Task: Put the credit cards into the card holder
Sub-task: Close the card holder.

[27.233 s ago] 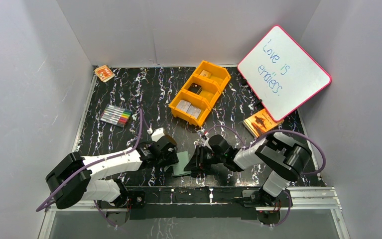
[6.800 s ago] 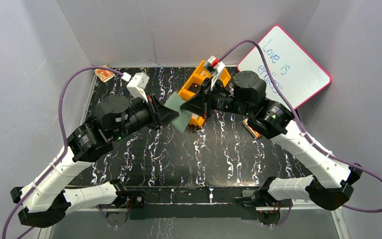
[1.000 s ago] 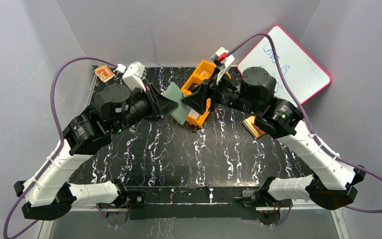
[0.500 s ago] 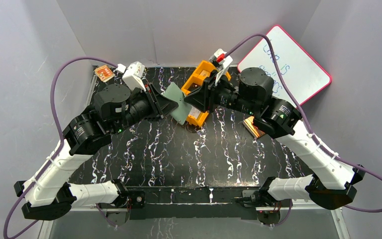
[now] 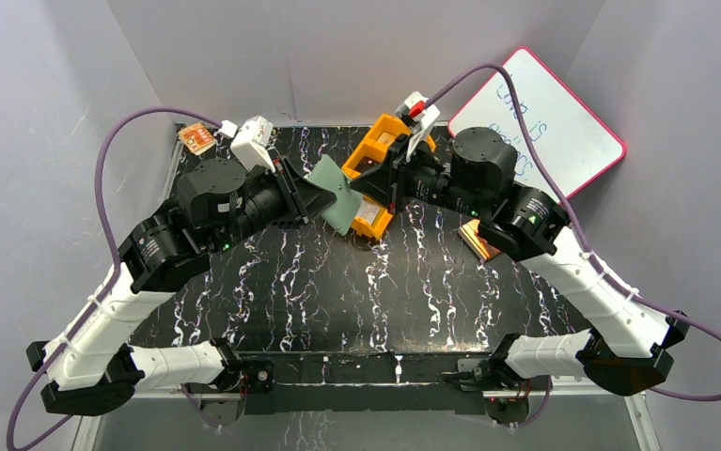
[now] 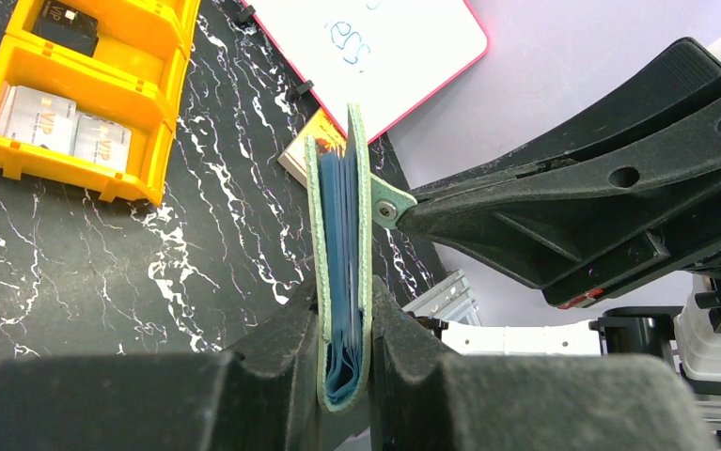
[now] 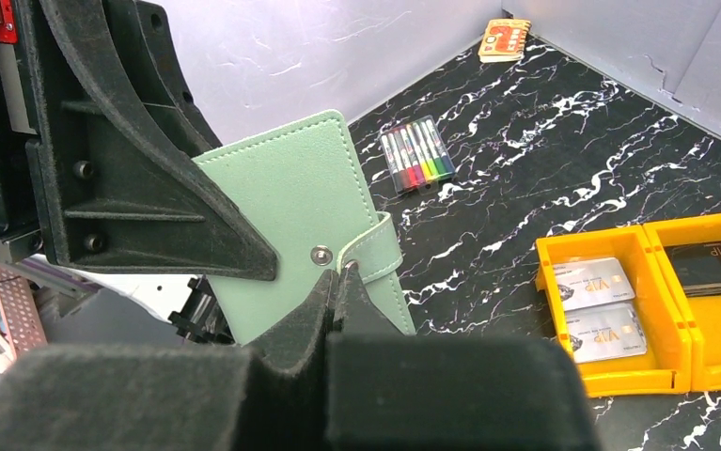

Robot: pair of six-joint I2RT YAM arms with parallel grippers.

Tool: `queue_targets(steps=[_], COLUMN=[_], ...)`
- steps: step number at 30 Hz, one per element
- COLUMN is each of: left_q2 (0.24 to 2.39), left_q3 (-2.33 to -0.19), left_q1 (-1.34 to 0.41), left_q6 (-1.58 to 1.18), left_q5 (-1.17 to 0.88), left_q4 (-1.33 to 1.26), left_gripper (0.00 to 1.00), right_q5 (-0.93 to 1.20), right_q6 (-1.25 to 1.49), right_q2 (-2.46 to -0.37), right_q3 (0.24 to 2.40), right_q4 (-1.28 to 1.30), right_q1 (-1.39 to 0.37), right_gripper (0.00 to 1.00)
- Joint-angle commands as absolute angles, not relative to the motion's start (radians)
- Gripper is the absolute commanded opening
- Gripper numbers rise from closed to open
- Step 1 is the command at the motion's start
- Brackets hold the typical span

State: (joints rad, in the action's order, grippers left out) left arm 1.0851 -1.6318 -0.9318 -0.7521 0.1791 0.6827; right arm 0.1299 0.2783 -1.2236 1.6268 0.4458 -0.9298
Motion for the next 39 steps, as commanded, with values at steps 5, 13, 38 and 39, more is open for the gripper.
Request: queue_targets(steps=[5,13,38,39], left_q2=[1.072,1.085,1.117,1.117], left_q3=[-1.649,-1.662,-1.675,-1.675], left_q1=[-0.936,-0.936,-0.936,-0.936], left_q6=[-0.74,-0.733,-0.718,-0.718], left_q5=[0.155,0.138,-0.046,-0.06], left_q4=[0.656,0.666,0.617,0.61], left_gripper=[0.0,0.0,0.0,0.0], right_q5=[0.2,0.294,0.312,0.312], right_q6=[0.211,0.158,0.176,0.177], right_q2=[-1.193,-1.223,-1.269,-1.272], right_q3=[1.66,1.711,1.694,1.692], right_q4=[0.404,0.458,0.49,0.489], right_q1=[-0.93,-0.93,-0.93,-0.931], right_gripper=[0.0,0.0,0.0,0.0])
